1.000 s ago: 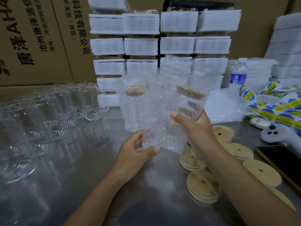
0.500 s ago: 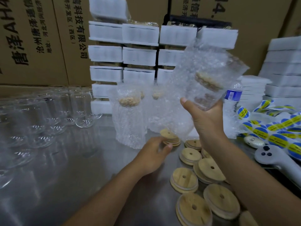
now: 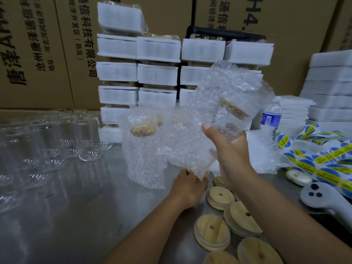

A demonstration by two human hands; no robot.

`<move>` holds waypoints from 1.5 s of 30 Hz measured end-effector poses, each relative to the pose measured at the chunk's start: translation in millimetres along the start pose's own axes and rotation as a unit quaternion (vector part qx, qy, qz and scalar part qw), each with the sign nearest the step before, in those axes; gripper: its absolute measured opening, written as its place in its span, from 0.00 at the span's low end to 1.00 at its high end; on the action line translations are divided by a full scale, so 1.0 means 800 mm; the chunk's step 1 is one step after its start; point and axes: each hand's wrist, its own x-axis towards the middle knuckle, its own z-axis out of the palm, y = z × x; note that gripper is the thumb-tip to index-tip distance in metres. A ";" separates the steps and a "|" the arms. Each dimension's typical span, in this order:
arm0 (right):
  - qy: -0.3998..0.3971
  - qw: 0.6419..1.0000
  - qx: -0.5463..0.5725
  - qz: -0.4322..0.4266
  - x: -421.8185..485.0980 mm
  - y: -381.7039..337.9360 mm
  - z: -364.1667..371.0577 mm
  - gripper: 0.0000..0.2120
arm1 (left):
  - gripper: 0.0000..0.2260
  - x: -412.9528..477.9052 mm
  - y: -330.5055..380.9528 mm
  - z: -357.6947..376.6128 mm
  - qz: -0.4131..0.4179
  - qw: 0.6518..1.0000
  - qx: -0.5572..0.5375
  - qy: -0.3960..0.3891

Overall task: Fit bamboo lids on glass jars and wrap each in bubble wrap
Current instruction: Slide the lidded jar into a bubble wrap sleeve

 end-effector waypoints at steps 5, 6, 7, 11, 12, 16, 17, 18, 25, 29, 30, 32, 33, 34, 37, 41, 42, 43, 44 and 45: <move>0.001 0.999 -0.032 -0.012 0.003 0.013 0.004 0.43 | 0.20 -0.012 0.014 0.008 -0.005 1.000 -0.021 -0.016; 0.000 0.999 -0.037 -0.007 0.003 0.018 0.006 0.47 | 0.20 -0.015 0.016 0.010 -0.011 0.999 -0.035 -0.021; -0.001 0.999 -0.040 -0.002 0.004 0.022 0.007 0.51 | 0.20 -0.019 0.019 0.012 -0.017 0.998 -0.045 -0.027; -0.006 0.998 -0.053 0.014 0.014 0.037 0.013 0.52 | 0.21 -0.033 0.028 0.016 -0.008 0.998 -0.014 -0.063; -0.010 0.998 -0.061 0.016 0.016 0.040 0.013 0.51 | 0.21 -0.036 0.030 0.016 -0.004 0.997 -0.002 -0.071; -0.028 0.994 -0.106 0.015 0.023 0.052 0.015 0.48 | 0.25 -0.045 0.033 0.011 0.021 0.994 -0.025 -0.106; -0.032 0.992 -0.118 0.019 0.026 0.055 0.015 0.48 | 0.26 -0.049 0.033 0.006 0.031 0.992 -0.048 -0.114; -0.040 0.991 -0.127 0.027 0.031 0.058 0.016 0.49 | 0.27 -0.054 0.031 -0.001 0.044 0.990 -0.069 -0.115; -0.105 0.976 -0.170 0.090 0.044 0.074 0.021 0.42 | 0.05 -0.115 -0.034 -0.068 0.072 0.991 -0.066 0.089; -0.086 0.973 -0.185 0.109 0.039 0.092 0.033 0.50 | 0.11 -0.129 -0.068 -0.093 0.007 0.969 -0.148 0.197; -0.084 0.973 -0.188 0.106 0.036 0.096 0.035 0.50 | 0.11 -0.129 -0.072 -0.096 -0.006 0.964 -0.160 0.214; -0.083 0.972 -0.197 0.096 0.031 0.101 0.037 0.51 | 0.12 -0.127 -0.079 -0.098 -0.024 0.956 -0.184 0.227; -0.084 0.972 -0.201 0.093 0.030 0.102 0.038 0.52 | 0.12 -0.126 -0.081 -0.097 -0.030 0.954 -0.191 0.231; -0.086 0.971 -0.205 0.089 0.029 0.103 0.038 0.53 | 0.12 -0.126 -0.083 -0.097 -0.034 0.952 -0.197 0.234; -0.098 0.967 -0.220 0.079 0.026 0.104 0.036 0.52 | 0.12 -0.127 -0.087 -0.094 -0.042 0.947 -0.207 0.241; -0.112 0.970 -0.210 0.056 0.019 0.093 0.032 0.58 | 0.12 -0.126 -0.088 -0.097 -0.047 0.944 -0.210 0.251; -0.118 0.971 -0.204 0.050 0.017 0.087 0.031 0.59 | 0.13 -0.126 -0.088 -0.099 -0.048 0.943 -0.211 0.254; -0.124 0.970 -0.203 0.043 0.013 0.080 0.030 0.61 | 0.13 -0.126 -0.089 -0.100 -0.048 0.941 -0.213 0.257; -0.128 0.970 -0.204 0.035 0.009 0.073 0.031 0.61 | 0.13 -0.125 -0.089 -0.101 -0.048 0.940 -0.216 0.260; -0.129 0.970 -0.206 0.023 0.004 0.065 0.030 0.61 | 0.13 -0.126 -0.089 -0.101 -0.047 0.938 -0.221 0.263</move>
